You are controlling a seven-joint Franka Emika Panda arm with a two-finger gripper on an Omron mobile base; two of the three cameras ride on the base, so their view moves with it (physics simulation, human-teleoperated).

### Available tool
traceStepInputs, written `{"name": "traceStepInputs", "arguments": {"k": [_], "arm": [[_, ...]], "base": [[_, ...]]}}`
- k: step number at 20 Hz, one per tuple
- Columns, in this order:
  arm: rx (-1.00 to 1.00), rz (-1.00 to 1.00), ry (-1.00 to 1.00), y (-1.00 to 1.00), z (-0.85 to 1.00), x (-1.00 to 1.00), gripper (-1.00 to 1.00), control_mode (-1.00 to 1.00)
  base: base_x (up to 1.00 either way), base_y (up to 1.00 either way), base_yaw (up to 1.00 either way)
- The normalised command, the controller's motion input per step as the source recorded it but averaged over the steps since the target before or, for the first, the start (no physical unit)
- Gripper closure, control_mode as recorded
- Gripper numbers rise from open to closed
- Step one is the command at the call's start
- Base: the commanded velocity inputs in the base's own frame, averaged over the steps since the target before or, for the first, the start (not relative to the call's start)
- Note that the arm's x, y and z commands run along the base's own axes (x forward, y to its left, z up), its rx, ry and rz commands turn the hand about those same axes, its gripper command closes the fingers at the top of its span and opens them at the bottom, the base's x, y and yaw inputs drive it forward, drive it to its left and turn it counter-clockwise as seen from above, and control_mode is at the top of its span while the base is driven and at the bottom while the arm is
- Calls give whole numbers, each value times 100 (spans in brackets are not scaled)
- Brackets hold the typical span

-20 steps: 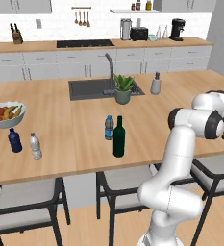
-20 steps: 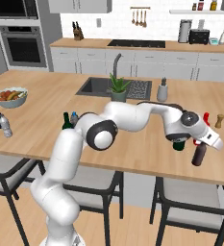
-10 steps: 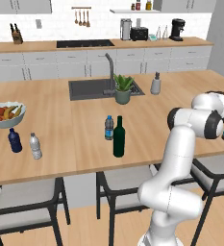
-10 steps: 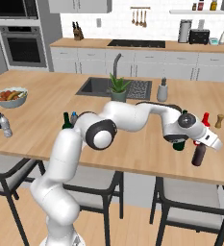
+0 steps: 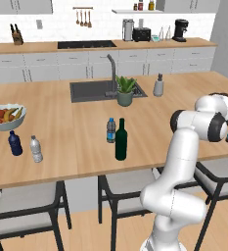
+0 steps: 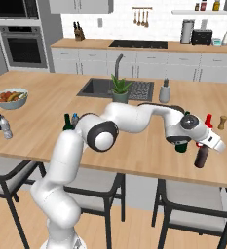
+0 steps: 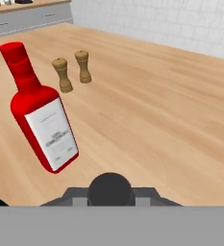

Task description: Move the plastic bottles in the middle to the plastics group, and the glass bottles in the middle to the glass group.

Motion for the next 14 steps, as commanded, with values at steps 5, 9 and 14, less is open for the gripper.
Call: {"name": "traceStepInputs", "arguments": {"k": [5, 9, 14], "arm": [[-1, 0, -7, 7, -25, -4, 100, -100], [0, 0, -2, 14, -22, -15, 100, -100], [-1, 0, -3, 12, -2, -2, 100, -100]], "base": [[0, 0, 0], [0, 0, 0], [0, 0, 0]]}}
